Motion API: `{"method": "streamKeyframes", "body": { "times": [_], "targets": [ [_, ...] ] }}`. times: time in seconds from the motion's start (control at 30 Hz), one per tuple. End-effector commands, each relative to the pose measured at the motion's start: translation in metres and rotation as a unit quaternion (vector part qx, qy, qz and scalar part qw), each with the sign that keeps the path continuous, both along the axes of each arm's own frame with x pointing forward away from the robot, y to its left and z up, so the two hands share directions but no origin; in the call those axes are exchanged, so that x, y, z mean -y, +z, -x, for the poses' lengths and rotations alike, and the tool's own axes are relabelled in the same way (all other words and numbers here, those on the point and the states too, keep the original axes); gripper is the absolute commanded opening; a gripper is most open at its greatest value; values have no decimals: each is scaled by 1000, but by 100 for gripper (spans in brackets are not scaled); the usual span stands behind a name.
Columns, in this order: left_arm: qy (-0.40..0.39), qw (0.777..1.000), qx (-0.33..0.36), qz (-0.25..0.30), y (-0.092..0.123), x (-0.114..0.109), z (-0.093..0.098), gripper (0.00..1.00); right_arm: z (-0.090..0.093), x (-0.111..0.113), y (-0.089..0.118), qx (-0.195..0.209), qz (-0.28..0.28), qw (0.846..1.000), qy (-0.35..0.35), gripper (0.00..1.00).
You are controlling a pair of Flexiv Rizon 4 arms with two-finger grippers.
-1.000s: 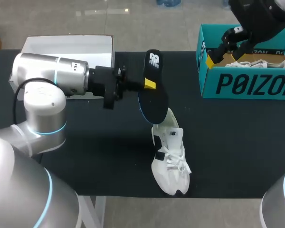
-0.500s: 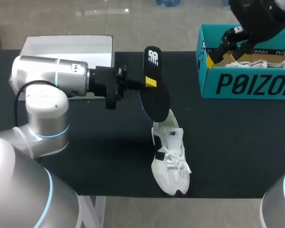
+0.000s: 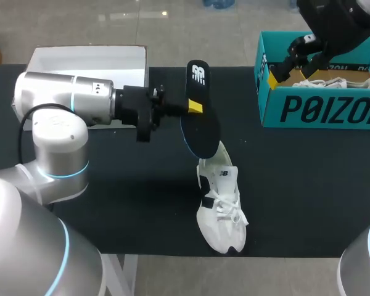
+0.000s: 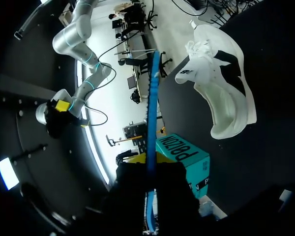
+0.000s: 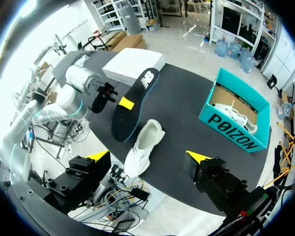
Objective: Take the shoe out of the shoebox, open the shoe tongue, remove and reinsert the insole, then place the shoe into the shoebox
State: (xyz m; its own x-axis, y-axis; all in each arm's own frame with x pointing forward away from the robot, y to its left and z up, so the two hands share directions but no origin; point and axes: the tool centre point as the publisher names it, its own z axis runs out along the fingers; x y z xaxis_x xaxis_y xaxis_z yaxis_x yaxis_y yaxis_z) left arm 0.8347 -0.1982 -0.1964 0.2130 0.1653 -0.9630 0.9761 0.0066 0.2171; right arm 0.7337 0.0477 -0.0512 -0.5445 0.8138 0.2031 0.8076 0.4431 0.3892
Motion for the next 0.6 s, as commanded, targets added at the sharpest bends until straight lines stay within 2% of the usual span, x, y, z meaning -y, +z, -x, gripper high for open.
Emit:
{"method": "streamKeyframes", "body": {
  "times": [0.03,0.07,0.17,0.27,0.3,0.37,0.4,0.47,0.6],
  "targets": [
    [1,1000,1,1,-1,2,0,0,-2,-1,0,-2,1,1000,-1,100],
    [1,1000,1,1,-1,2,0,0,-2,-1,0,-2,1,1000,-1,100],
    [1,1000,1,1,-1,2,0,0,7,26,-10,14,-49,999,3,100],
    [1,1000,1,1,-1,2,0,0,13,45,-19,33,-125,992,9,100],
    [1,1000,1,1,-1,2,0,0,16,52,-24,39,-168,985,19,100],
    [1,1000,1,1,-1,2,0,0,20,57,-30,52,-207,977,26,100],
    [1,1000,1,1,-1,2,0,0,21,60,-36,55,-248,967,34,100],
    [1,1000,1,1,-1,2,0,0,22,62,-43,57,-280,958,35,100],
    [1,1000,1,1,-1,2,0,0,18,56,-54,43,-302,950,62,100]
  ]
}}
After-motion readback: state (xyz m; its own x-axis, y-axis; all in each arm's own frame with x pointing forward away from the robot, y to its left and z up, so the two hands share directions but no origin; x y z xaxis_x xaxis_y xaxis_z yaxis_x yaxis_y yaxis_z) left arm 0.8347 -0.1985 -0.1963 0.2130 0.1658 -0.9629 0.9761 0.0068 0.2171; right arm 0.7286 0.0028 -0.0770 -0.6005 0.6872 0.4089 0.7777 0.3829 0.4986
